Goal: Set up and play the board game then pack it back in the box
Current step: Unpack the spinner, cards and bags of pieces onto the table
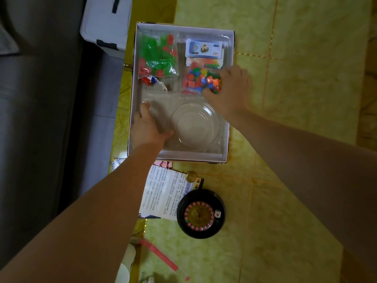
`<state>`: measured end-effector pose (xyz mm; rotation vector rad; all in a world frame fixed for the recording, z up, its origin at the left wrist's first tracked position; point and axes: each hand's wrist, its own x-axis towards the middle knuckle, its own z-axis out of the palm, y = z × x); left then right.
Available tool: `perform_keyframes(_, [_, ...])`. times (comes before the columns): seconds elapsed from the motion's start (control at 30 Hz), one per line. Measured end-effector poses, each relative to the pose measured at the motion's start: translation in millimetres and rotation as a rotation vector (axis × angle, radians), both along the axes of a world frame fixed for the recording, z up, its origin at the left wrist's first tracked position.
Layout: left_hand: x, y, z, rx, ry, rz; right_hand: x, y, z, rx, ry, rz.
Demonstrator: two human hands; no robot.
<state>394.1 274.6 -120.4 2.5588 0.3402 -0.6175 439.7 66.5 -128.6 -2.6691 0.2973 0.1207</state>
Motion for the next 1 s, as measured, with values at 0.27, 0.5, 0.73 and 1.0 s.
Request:
perform_keyframes(0.27, [-4, -4, 10, 0.036, 0.009, -0.005, -105, -50, 29, 0.372, 0.154, 0.013])
perform_keyframes(0.5, [-13, -34, 20, 0.168, -0.033, -0.034, -182, -93, 16, 0.214, 0.574, 0.19])
perform_keyframes(0.73, [-3, -59, 16, 0.124, -0.17, -0.08, -153, -99, 9, 0.22, 0.21, 0.057])
perform_keyframes(1.0, [54, -76, 10, -0.35, -0.15, 0.545, -87, -59, -7, -0.096, 0.571, 0.023])
